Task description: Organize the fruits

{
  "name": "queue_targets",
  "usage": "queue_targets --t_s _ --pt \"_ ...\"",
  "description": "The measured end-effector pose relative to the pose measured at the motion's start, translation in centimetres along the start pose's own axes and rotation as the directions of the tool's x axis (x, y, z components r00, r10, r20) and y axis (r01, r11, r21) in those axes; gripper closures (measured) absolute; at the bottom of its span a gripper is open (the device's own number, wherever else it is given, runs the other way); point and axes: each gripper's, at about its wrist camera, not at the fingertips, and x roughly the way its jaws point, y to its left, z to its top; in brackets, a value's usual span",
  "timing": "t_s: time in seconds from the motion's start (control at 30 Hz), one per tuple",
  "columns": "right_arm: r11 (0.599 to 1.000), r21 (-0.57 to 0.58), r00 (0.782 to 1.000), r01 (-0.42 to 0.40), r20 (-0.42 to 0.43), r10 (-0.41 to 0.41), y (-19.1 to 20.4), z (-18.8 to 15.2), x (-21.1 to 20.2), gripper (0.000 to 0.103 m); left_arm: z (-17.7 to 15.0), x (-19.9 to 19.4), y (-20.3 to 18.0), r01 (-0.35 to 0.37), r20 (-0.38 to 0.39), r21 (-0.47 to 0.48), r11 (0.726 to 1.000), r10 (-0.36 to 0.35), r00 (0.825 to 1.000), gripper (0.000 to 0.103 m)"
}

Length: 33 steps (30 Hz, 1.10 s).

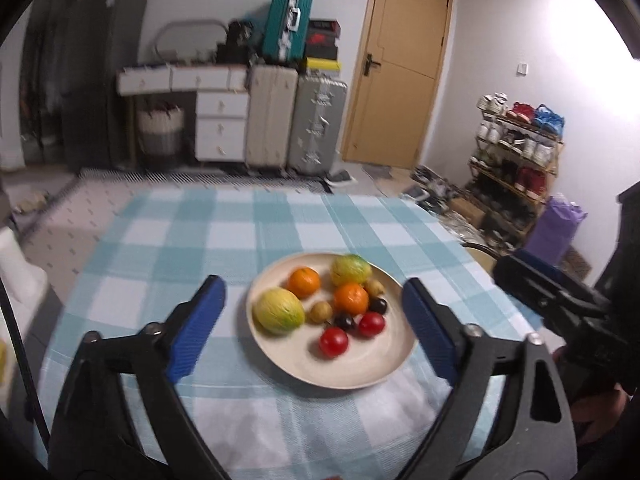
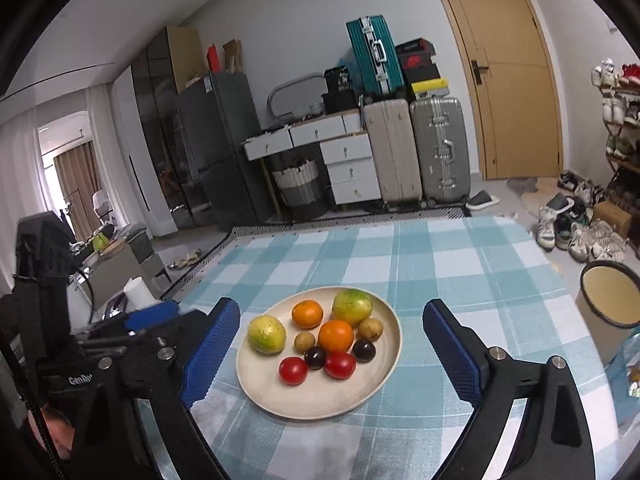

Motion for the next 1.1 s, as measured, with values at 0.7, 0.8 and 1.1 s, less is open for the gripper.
queue_targets --t_s 0.7,0.8,1.1 --pt "0.995 -0.098 0.981 0.015 0.192 0.004 2.1 -1.7 -6.2 0.0 -2.1 -6.6 -0.3 -0.127 0.166 0.028 0.992 0.12 0.979 0.0" --pt "0.993 -0.116 0.978 0.018 0.21 0.006 2.5 -2.3 -6.7 0.0 -3.1 -6.6 0.5 -0.127 0.17 0.012 0.992 0.123 0.978 0.0" --pt "0.981 -0.179 0.975 0.077 0.219 -0.037 2.9 -4.9 -6.7 0.0 -6.1 -5.5 1.8 -0.168 0.214 0.022 0.986 0.159 0.964 0.0"
